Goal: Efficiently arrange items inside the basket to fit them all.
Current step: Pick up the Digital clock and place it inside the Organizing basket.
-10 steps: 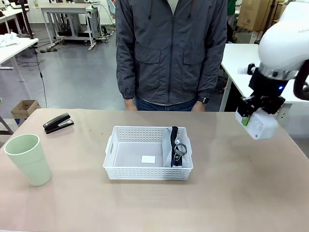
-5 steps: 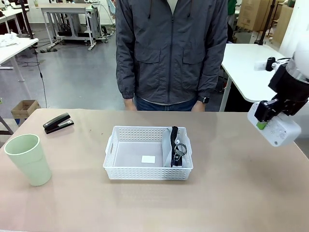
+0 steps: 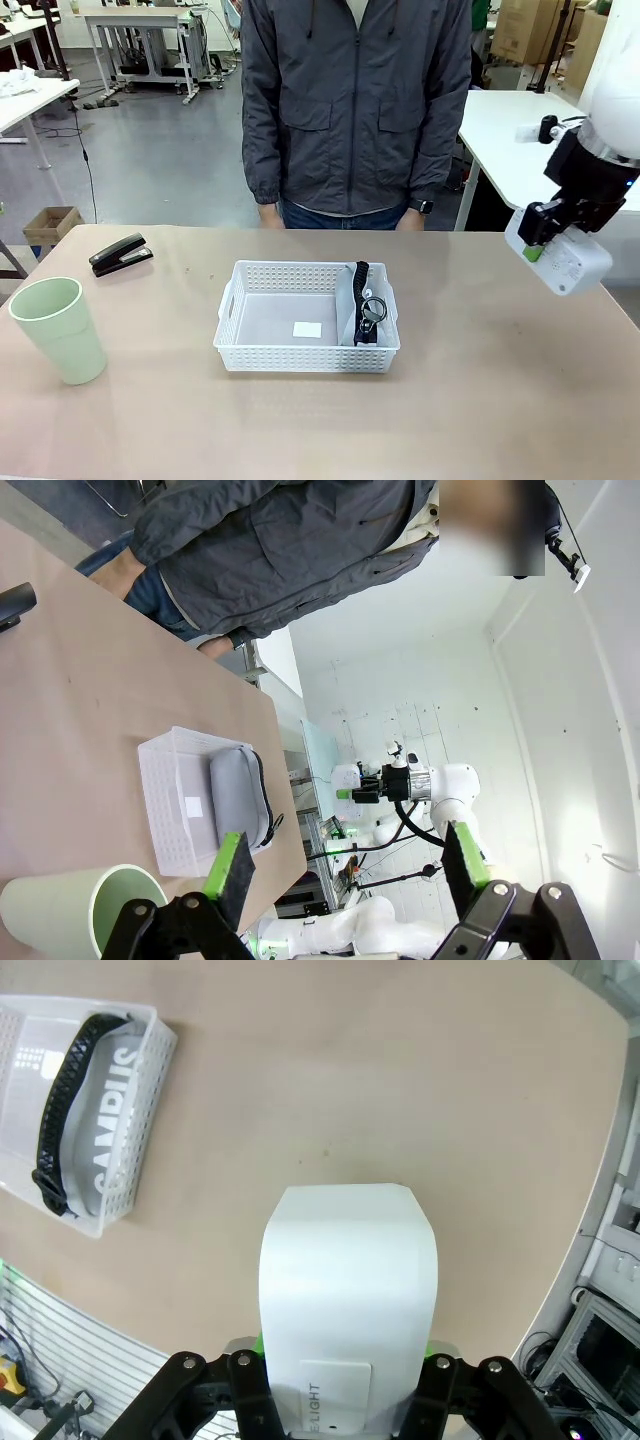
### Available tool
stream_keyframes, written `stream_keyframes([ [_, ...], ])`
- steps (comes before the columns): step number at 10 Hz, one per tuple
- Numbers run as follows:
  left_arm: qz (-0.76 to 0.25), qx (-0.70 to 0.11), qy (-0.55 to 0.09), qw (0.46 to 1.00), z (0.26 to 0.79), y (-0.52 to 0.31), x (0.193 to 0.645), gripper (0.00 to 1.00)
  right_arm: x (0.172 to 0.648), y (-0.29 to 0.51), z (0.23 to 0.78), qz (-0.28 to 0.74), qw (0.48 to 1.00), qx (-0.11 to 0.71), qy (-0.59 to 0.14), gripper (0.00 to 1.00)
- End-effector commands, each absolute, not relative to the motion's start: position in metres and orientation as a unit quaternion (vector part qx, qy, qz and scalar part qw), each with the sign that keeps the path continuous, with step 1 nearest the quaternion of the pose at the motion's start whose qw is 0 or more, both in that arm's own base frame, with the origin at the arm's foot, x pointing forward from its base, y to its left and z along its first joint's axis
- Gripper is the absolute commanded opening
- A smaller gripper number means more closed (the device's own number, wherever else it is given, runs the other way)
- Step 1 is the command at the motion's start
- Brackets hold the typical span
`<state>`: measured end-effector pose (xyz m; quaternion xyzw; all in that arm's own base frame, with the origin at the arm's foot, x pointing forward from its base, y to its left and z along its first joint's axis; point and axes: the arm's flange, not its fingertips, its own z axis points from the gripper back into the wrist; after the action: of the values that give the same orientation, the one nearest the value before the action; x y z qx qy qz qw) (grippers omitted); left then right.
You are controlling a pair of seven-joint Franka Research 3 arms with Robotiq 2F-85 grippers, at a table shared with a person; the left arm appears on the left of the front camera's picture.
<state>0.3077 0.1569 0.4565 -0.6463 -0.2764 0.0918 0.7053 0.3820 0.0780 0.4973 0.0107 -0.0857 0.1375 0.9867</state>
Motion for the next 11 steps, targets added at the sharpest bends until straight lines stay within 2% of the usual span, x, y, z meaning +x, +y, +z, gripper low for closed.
stream_keyframes([
  [1, 0.087, -0.648, -0.275, 0.705, 0.459, 0.155, 0.304, 1.0, 0.403, 0.113, 0.507, 0.144, 0.98, -0.017, -0.139, 0.52],
  [4, 0.087, -0.648, -0.275, 0.705, 0.459, 0.155, 0.304, 1.0, 0.438, 0.21, 0.506, 0.24, 0.958, -0.022, -0.154, 0.52],
  [7, 0.087, -0.648, -0.275, 0.705, 0.459, 0.155, 0.304, 1.0, 0.418, 0.332, 0.498, 0.351, 0.92, -0.037, -0.17, 0.52],
  [9, 0.087, -0.648, -0.275, 0.705, 0.459, 0.155, 0.304, 1.0, 0.402, 0.401, 0.479, 0.428, 0.893, 0.007, -0.137, 0.52],
  [11, 0.087, -0.648, -0.275, 0.705, 0.459, 0.155, 0.304, 1.0, 0.396, 0.446, 0.444, 0.386, 0.917, 0.041, -0.088, 0.52],
])
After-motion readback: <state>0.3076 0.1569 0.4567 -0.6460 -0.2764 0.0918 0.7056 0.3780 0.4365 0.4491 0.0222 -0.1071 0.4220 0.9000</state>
